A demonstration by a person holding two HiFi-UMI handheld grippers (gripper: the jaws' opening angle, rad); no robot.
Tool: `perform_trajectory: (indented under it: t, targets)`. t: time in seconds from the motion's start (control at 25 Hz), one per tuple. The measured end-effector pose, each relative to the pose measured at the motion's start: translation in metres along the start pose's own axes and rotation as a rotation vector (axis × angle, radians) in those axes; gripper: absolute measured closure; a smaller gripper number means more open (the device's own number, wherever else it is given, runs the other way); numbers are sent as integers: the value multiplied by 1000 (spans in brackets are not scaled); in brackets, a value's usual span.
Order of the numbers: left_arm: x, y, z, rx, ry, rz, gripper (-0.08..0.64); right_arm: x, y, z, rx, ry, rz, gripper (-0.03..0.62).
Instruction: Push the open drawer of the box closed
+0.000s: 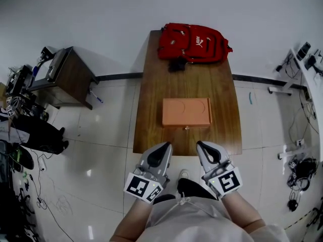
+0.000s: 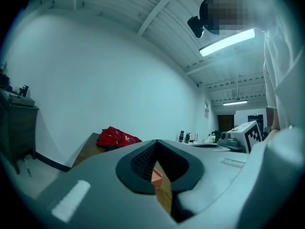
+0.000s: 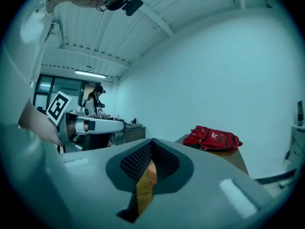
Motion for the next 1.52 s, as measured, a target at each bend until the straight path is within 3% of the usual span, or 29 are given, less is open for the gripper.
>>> perform_trajectory:
  t: [0.24, 0.8, 1.04, 1.28, 1.52]
  targets:
    - [-14, 25, -68, -25, -21, -2, 554, -18, -50, -37, -77, -59, 36, 589]
    - [-21, 106, -261, -113, -33, -5, 554, -16, -227, -155, -189, -54, 88, 589]
    - [-20, 135, -295, -126, -16, -19, 554, -16, -254, -194, -217, -53, 111, 589]
    - [-9, 154, -305, -112, 22, 32, 554, -9, -267, -218, -189, -66, 90, 589]
    - [-2, 167, -302, -105, 24, 41, 554, 9, -264, -232, -154, 3, 75, 589]
Point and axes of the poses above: the fingertips, and each gripper's own axes: z forward along the fingers, y to its right, x out of its top, the point moved 2 cm from there along -z, backward along the fingers
